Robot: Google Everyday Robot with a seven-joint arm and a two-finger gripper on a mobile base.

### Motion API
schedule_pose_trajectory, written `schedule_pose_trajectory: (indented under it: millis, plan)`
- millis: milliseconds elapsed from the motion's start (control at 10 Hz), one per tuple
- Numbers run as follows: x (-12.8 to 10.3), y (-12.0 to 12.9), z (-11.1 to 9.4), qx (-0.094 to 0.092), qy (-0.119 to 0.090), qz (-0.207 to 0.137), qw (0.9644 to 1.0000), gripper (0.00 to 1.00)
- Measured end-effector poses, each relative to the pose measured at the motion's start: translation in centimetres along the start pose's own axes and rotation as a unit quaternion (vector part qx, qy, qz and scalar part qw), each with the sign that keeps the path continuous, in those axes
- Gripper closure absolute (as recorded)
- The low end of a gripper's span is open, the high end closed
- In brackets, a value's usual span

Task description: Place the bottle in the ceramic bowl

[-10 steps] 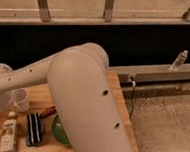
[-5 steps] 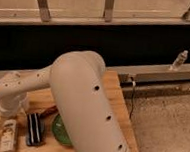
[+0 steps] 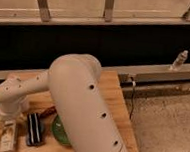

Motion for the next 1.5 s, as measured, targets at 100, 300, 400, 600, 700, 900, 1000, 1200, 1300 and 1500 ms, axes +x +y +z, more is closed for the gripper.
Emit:
schedule_pose_trajectory:
  millis: [100, 300, 400, 600, 700, 900, 1000, 1200, 1300, 1500]
  plan:
    - [0.1, 0.0, 0.1, 0.000, 0.001, 0.001, 1.0000, 0.25]
    - [0.1, 0.4, 0.3, 0.001, 0.005, -0.006, 1.0000, 0.42]
    - [0.1, 0.6, 0.6, 0.000, 0.007, -0.011, 0.9999, 0.53]
    - [0.1, 0.6, 0.8, -0.002, 0.008, -0.015, 0.9999, 0.71]
    - [0.0, 0.6, 0.9, -0.003, 0.008, -0.016, 0.9998, 0.81]
    - [-0.1, 0.5, 0.9, -0.004, 0.008, -0.018, 0.9998, 0.98]
    - [-0.3, 0.5, 0.8, -0.003, 0.006, -0.020, 0.9998, 1.00]
    - [-0.6, 0.5, 0.4, 0.000, 0.002, -0.026, 0.9997, 1.00]
    - [-0.7, 0.6, 0.2, 0.002, 0.000, -0.029, 0.9996, 1.00]
    - [-1.3, 0.5, -1.0, 0.009, -0.012, -0.037, 0.9992, 1.00]
